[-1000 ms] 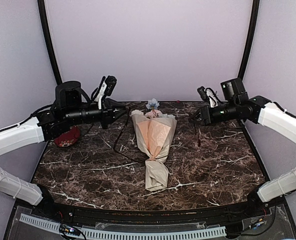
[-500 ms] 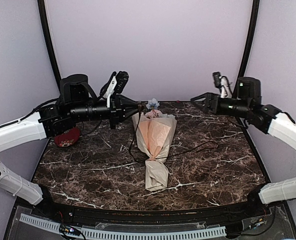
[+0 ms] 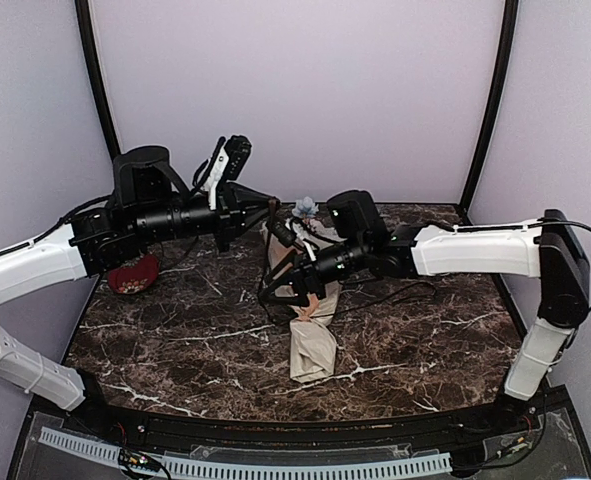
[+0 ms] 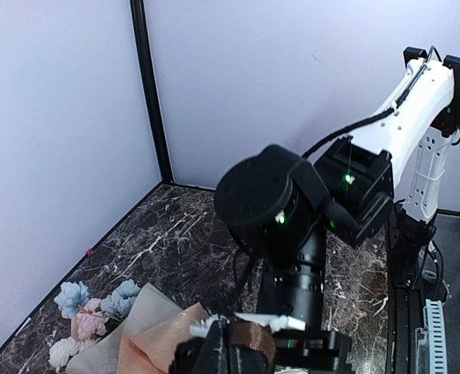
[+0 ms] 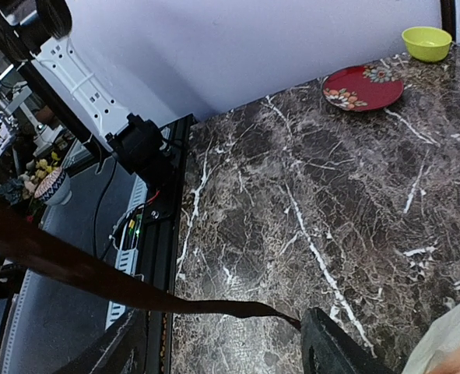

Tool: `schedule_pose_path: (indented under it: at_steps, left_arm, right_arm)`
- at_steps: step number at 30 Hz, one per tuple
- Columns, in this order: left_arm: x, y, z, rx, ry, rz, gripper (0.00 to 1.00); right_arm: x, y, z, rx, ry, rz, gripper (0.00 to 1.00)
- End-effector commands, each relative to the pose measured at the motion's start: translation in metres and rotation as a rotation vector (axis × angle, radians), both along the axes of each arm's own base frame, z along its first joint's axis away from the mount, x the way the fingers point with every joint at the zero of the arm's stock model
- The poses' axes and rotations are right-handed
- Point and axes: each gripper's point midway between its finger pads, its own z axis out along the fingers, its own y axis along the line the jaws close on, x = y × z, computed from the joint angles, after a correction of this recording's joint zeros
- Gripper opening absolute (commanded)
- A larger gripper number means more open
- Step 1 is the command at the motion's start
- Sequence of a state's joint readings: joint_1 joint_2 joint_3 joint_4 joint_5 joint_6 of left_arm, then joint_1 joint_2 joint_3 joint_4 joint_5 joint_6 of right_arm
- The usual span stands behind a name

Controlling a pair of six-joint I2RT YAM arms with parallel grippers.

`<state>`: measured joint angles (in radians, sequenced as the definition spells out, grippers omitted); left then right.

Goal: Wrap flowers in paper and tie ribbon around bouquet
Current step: Place the half-tied ribbon at the center of the board, then adjust the left side of the half-tied ribbon on the folded bouquet.

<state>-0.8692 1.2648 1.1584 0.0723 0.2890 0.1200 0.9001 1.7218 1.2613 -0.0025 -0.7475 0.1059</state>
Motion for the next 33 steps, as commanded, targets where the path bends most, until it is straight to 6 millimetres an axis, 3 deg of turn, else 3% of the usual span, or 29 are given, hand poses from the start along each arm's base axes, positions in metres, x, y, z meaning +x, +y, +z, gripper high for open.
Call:
schedule_pose_path:
  at_steps: [1, 5, 6, 7, 9, 13, 17, 21, 23, 30, 33]
  left_arm:
    - [0.001, 0.012, 0.022, -0.047, -0.035, 0.064, 0.00]
    - [0.005, 0.012, 0.022, -0.054, -0.036, 0.078, 0.00]
    - [0.005, 0.012, 0.023, -0.056, -0.036, 0.079, 0.00]
    - [0.005, 0.012, 0.024, -0.057, -0.038, 0.081, 0.00]
    - [0.005, 0.014, 0.026, -0.062, -0.042, 0.088, 0.00]
    - [0.007, 0.017, 0.027, -0.063, -0.049, 0.108, 0.00]
    - [0.008, 0.019, 0.020, -0.047, -0.044, 0.123, 0.00]
    - [-0.003, 0.027, 0.003, -0.024, -0.013, 0.103, 0.00]
    - [-0.018, 0.031, -0.023, 0.005, 0.026, 0.048, 0.00]
    - [-0.048, 0.049, -0.182, 0.252, 0.257, 0.116, 0.00]
    - [-0.064, 0.050, -0.224, 0.299, 0.281, 0.142, 0.00]
  right_arm:
    - [-0.006, 0.016, -0.005, 0.079, -0.018, 0.043, 0.71]
    - [0.006, 0.030, -0.019, 0.115, -0.001, -0.014, 0.71]
    - [0.012, 0.032, -0.023, 0.103, 0.024, -0.054, 0.59]
    - [0.014, 0.033, -0.027, 0.097, 0.033, -0.067, 0.55]
    - [0.018, 0.032, -0.031, 0.092, 0.035, -0.093, 0.32]
    - [0.022, 0.028, -0.036, 0.082, 0.024, -0.130, 0.24]
    - [0.026, 0.028, -0.043, 0.053, 0.021, -0.147, 0.00]
    - [0.035, 0.020, -0.045, 0.012, -0.011, -0.194, 0.00]
    - [0.045, 0.010, -0.044, -0.019, -0.030, -0.243, 0.00]
    - [0.065, -0.011, -0.045, -0.122, -0.098, -0.334, 0.00]
    - [0.070, -0.019, -0.048, -0.194, -0.133, -0.356, 0.00]
